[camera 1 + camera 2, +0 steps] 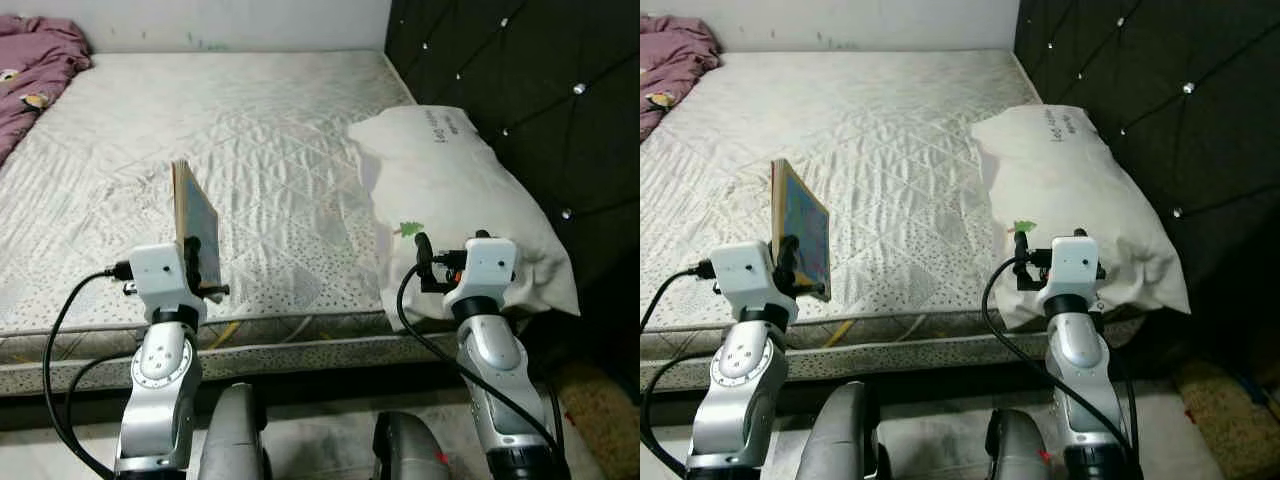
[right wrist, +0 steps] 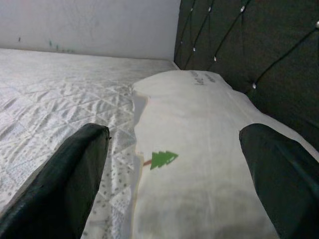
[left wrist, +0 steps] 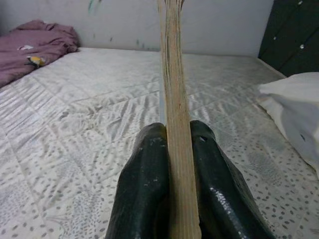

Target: Clean up the room

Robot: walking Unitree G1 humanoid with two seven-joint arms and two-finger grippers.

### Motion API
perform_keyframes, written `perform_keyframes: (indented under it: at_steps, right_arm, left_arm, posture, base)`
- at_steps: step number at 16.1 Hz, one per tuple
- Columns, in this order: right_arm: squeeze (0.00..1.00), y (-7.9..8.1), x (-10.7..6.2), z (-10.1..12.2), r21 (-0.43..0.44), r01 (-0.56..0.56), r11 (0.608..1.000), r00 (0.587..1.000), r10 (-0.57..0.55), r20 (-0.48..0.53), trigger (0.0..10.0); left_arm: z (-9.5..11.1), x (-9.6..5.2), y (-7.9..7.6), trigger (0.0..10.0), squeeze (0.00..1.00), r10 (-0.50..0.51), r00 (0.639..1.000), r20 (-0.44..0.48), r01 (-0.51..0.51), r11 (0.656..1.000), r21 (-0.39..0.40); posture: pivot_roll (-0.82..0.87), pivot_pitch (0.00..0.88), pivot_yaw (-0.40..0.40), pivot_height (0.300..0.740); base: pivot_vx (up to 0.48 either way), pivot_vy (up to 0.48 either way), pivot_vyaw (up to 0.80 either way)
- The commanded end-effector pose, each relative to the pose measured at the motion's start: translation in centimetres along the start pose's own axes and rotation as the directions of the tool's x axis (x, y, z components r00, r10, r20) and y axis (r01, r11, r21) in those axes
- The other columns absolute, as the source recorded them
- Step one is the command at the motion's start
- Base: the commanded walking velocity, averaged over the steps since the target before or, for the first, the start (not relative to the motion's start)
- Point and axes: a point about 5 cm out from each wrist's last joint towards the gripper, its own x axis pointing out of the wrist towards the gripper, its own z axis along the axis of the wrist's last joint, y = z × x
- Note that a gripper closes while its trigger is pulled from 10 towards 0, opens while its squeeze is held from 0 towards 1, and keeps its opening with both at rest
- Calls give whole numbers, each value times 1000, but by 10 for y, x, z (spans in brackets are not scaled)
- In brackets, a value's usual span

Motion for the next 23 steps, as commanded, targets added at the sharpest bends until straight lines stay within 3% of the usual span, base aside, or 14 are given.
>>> perform_keyframes:
  at_steps: [1,16,19,20,21,23]
  right_arm:
    - [0,2,-1,3,8,-18,1000,1000,18,5,10000]
    - [0,0,-6,8,-14,-67,998,998,67,-3,10000]
    - [0,-1,-6,9,-18,-70,997,998,70,-2,10000]
    - [0,-1,-6,9,-17,-71,997,997,71,-3,10000]
    - [0,0,-6,9,-16,-76,997,997,76,-3,10000]
    - [0,0,-7,11,-13,-82,997,997,82,-1,10000]
  left_arm:
    - [10,4,0,10000,0,-11,999,48,11,1000,-4]
    - [9,11,-7,10000,0,-23,998,58,25,999,-33]
    - [7,13,-11,10000,0,-15,999,38,17,998,-61]
    - [5,13,-12,10000,0,-10,1000,26,12,997,-77]
    - [-4,17,-12,10000,0,14,999,-47,-22,987,-159]
    - [-10,24,-20,10000,0,-30,995,-100,-2,954,-300]
  posture:
    - [-44,53,-1,606]
    - [-65,67,-21,606]
    - [-66,67,-22,606]
    - [-67,70,-23,606]
    - [-74,72,-26,606]
    - [-87,80,-31,601]
  base:
    - [266,0,0]
    - [414,0,0]
    - [0,0,0]
    - [0,0,0]
    - [0,0,0]
    - [0,0,0]
